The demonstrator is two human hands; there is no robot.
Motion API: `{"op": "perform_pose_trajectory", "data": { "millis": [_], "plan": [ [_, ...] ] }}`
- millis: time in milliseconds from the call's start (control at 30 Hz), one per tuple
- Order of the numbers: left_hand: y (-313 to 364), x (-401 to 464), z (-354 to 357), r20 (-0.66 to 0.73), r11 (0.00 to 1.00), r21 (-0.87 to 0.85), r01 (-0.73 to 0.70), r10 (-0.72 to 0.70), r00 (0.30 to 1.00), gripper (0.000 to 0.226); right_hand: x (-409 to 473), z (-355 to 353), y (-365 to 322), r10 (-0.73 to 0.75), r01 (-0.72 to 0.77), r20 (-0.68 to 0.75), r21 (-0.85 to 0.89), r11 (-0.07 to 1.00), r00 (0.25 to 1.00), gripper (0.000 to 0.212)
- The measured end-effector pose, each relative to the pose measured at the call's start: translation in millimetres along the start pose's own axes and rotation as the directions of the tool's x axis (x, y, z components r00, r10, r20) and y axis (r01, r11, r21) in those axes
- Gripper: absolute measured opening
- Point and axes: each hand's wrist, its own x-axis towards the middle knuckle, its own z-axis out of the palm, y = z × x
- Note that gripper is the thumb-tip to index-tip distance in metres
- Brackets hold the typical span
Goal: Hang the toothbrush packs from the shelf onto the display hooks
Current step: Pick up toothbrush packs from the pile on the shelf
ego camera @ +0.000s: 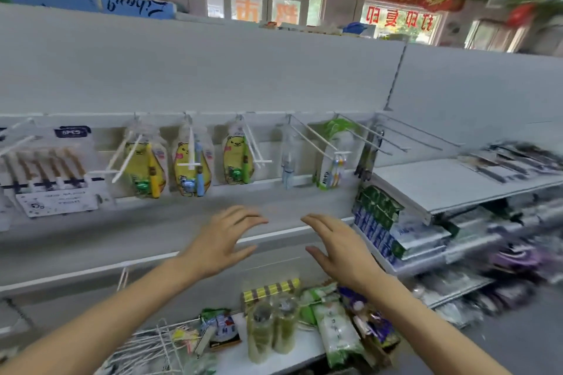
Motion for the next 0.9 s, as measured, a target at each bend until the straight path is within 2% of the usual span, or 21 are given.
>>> {"op": "perform_pose_trajectory", "data": {
  "millis": [267, 433, 633, 900],
  "plan": [
    [123, 127, 80, -0.001, 0.988, -0.041, -0.146, 0.146, 0.989, 0.045, -96, -69, 146, 0.061, -0.063, -0.034, -0.055, 0.997, 0.998, 0.054],
    [172, 194, 123, -0.002, 0.976, -0.094, -0.198, 0.199, 0.98, 0.048, -131, -99, 222, 0.1, -0.102, -0.03, -0.103, 0.989, 0.995, 0.057],
    [197, 272, 179, 0.012, 0.974, -0.124, -0.192, 0.195, 0.981, 0.051, -140, -110, 310, 0.151, -0.156, -0.054, -0.105, 0.982, 0.987, 0.058],
    [193, 390, 271, 0.019, 0.959, -0.19, -0.209, 0.216, 0.976, 0.052, -120, -109, 432, 0.217, -0.222, -0.054, -0.093, 0.971, 0.975, 0.058]
  ]
}}
